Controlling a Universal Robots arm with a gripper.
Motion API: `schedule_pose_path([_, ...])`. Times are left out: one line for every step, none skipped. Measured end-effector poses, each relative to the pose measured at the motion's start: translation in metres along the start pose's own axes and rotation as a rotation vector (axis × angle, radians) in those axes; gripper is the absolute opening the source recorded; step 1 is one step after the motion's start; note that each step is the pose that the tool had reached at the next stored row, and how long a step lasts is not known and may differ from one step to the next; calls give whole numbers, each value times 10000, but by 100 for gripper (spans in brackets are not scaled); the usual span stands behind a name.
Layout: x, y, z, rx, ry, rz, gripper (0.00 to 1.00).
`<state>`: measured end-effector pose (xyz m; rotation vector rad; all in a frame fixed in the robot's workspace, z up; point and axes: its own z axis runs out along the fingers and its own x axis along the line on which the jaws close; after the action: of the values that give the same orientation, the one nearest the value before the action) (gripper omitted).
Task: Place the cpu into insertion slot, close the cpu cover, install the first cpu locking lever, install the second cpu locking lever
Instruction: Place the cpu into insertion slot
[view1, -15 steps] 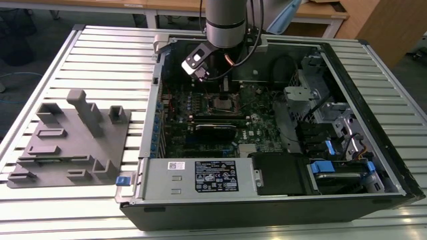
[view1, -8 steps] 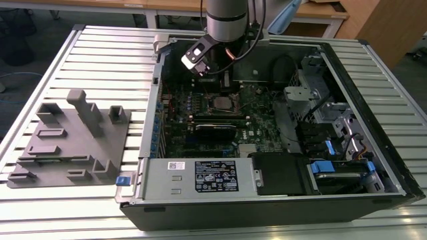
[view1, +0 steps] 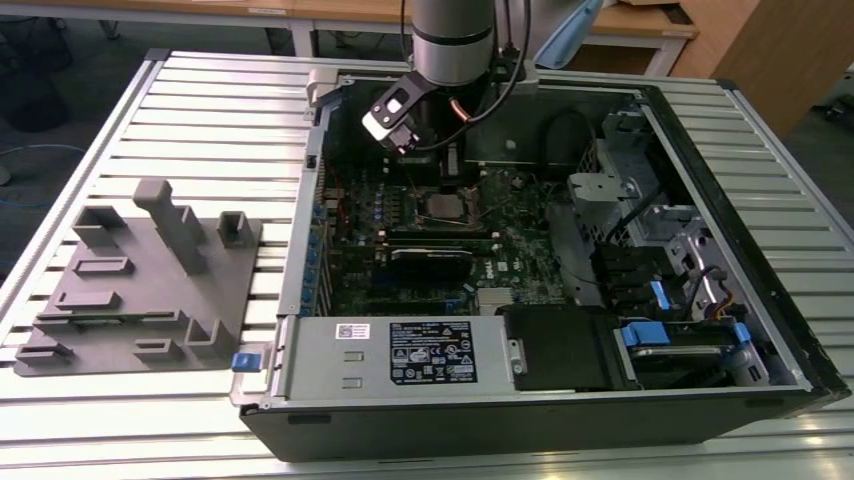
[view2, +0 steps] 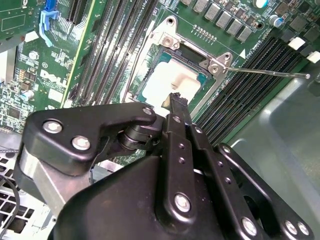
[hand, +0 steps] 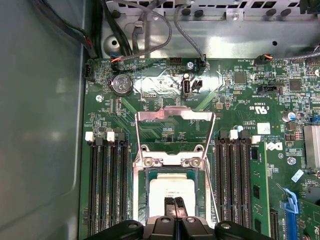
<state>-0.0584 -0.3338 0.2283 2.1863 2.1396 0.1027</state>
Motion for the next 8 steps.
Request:
schedule_pose_path([0, 0, 1, -1, 1, 0, 11])
schedule_pose_path([0, 0, 1, 6, 1, 0, 11])
schedule_pose_path([1, 0, 2, 47, 6, 0, 11])
schedule_pose_path([1, 1, 4, 121, 15, 1, 11])
schedule_pose_path([0, 1, 5, 216, 23, 1, 11])
schedule_pose_path([0, 2, 5, 312, 29, 1, 11])
schedule_pose_path([0, 2, 6, 397, 34, 0, 11])
schedule_pose_path([0, 2, 6, 447, 34, -1, 11])
